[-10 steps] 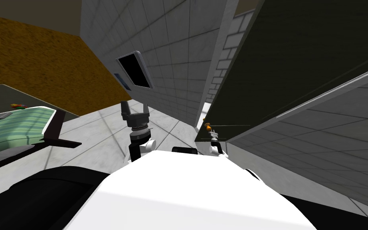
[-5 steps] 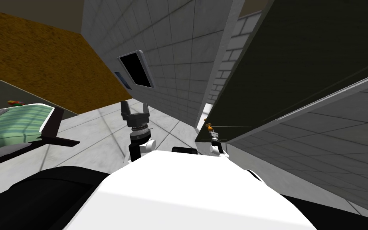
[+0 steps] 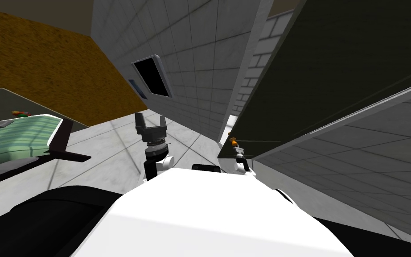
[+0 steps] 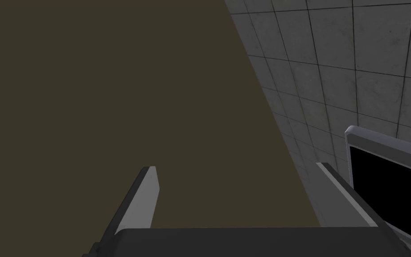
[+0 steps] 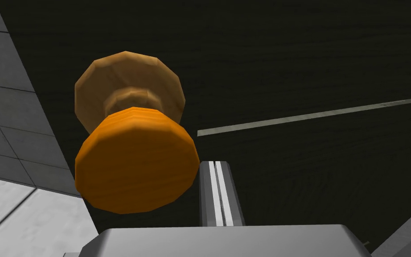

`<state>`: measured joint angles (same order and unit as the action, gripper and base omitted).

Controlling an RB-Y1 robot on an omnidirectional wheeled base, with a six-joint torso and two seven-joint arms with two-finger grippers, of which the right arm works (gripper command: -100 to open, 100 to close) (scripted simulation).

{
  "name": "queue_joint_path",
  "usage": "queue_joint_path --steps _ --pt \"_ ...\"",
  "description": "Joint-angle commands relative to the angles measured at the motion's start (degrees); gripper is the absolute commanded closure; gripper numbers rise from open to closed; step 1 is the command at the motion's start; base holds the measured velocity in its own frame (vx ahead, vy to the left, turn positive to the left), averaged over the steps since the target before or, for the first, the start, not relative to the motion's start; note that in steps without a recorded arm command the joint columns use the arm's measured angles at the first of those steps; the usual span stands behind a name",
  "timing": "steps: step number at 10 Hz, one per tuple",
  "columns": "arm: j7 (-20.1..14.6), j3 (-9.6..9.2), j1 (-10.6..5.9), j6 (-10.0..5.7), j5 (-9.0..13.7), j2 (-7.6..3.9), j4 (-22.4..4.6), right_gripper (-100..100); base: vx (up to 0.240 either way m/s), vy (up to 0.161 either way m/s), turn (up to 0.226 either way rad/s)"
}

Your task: Pull the door open

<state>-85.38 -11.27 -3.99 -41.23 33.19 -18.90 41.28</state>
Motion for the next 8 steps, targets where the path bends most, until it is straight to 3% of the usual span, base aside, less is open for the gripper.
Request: queue_joint_path --steps 1,3,8 --pt "-0.81 -1.71 1.06 -1.22 -0.81 0.06 1.14 -100 -0.172 -0.110 0.115" --pt "-1.82 -3.57 1.71 -2.81 -1.73 -0.17 1.72 -100 -0.175 -0.123 0.100" --pt "-3.46 -6.61 2.78 -5.40 -3.23 -0.55 2.66 -100 -0.106 -0.053 0.052"
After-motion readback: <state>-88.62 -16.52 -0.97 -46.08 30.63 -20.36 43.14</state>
